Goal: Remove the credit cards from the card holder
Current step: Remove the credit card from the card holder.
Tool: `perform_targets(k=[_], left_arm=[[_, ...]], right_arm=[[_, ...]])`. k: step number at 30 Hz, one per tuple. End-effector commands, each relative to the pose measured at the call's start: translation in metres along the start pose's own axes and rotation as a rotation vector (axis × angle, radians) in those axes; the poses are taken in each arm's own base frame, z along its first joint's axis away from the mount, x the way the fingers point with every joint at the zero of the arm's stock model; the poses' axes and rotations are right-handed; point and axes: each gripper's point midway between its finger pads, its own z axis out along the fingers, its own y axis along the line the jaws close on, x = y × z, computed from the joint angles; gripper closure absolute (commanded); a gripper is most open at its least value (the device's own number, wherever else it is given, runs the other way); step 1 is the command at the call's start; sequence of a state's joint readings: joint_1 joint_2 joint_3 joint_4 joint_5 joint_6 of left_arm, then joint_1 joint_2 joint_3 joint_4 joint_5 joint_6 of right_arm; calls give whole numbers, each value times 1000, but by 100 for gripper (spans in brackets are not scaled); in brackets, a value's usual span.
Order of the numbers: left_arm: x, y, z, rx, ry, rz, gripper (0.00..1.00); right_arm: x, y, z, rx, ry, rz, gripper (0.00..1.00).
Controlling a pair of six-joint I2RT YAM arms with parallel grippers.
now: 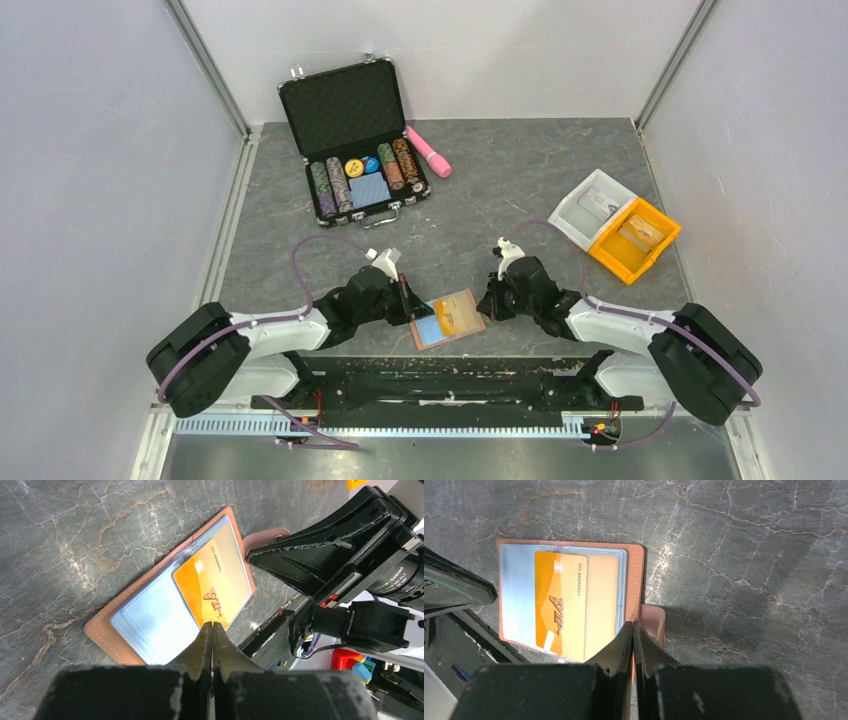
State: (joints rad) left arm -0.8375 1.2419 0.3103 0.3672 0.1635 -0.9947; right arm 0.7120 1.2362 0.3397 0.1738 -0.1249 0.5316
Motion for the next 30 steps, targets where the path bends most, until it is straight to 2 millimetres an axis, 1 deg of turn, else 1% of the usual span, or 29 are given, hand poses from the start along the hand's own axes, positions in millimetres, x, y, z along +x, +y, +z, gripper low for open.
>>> perform_targets(k=[1, 3, 5, 6, 8, 11, 12, 13, 17, 20, 26, 30], left_arm=[[-5, 2, -3, -14, -27, -1, 98], [-5, 4, -3, -29, -25, 8, 98], [-5, 4, -2, -36, -19, 19, 97], [-5, 3, -2, -37, -11, 24, 93], [-4, 1, -1, -38, 3, 35, 79], [-6, 0, 0, -38, 5, 42, 64], [-6, 0, 1, -38, 5, 46, 60], [-6, 0, 1, -39, 5, 51, 58], [-4, 5, 3, -55, 10, 67, 53], [-3, 10, 6, -64, 11, 70, 51], [2, 22, 7, -95, 18, 80, 47], [3, 25, 7, -98, 15, 83, 44]], right_arm=[[-19, 8, -5, -8, -34, -21, 95], [-23, 13, -8, -28, -49, -21, 91], [-26, 18, -10, -52, -59, -20, 90], [-27, 23, -11, -76, -64, -22, 89], [-29, 32, -13, -118, -72, -18, 87], [-33, 47, -16, -174, -82, -18, 84], [-33, 52, -17, -191, -81, -22, 83], [-34, 56, -17, -204, -80, -25, 82], [-36, 69, -18, -234, -82, -31, 79], [-34, 73, -15, -244, -75, -36, 77], [-27, 71, -7, -234, -49, -41, 75], [-23, 71, -3, -239, -38, -36, 74]])
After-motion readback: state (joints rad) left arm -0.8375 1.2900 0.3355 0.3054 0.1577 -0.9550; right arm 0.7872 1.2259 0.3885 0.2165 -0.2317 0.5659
